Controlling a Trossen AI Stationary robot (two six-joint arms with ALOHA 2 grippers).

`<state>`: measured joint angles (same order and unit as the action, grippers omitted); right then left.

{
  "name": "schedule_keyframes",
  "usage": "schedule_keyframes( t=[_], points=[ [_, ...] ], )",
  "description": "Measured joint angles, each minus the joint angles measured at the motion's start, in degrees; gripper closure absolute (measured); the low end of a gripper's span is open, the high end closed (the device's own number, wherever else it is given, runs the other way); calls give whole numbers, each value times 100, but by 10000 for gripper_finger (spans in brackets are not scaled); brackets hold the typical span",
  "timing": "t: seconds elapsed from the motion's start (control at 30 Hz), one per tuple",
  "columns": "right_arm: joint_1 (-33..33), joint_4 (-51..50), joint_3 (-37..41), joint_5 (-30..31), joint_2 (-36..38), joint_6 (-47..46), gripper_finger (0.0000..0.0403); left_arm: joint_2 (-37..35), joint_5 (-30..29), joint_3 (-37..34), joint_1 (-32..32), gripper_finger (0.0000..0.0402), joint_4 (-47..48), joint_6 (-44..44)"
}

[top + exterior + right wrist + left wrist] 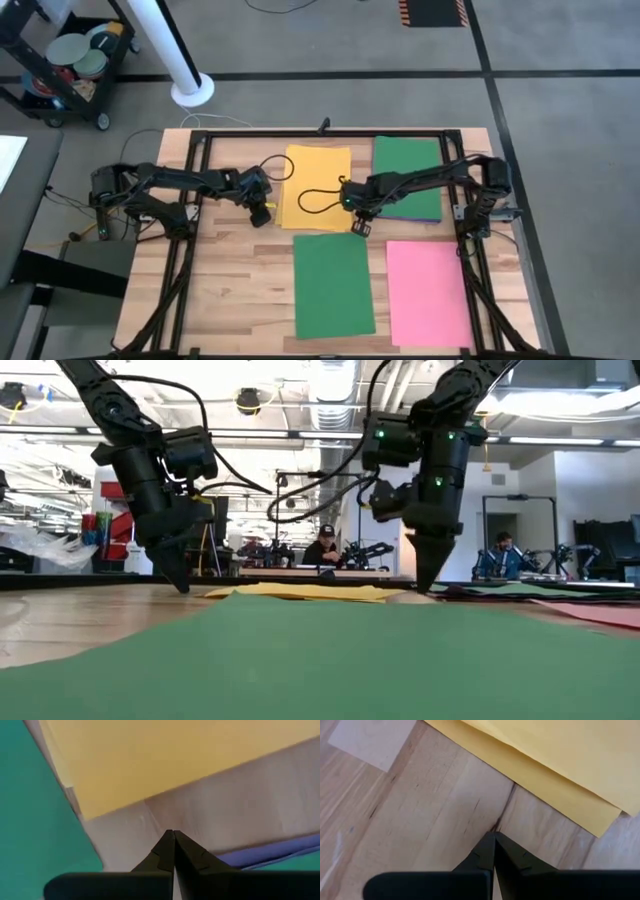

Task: Organize paper
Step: Stack the yellow paper on top of the yellow paper

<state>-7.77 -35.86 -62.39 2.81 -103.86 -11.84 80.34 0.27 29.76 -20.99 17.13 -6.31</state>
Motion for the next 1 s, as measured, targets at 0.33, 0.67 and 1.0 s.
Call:
schedule_keyframes(
  t=[0.33,0.67,1.0],
  points=[
    [57,380,-20,-96,-298,32,403,13,-55,-9,13,402,-20,23],
    [50,435,-11,-225,-308,-14,403,32,76,-11,51,402,-236,673],
    [51,501,-11,-272,-318,-8,403,39,245,-15,59,402,-360,1896]
  ],
)
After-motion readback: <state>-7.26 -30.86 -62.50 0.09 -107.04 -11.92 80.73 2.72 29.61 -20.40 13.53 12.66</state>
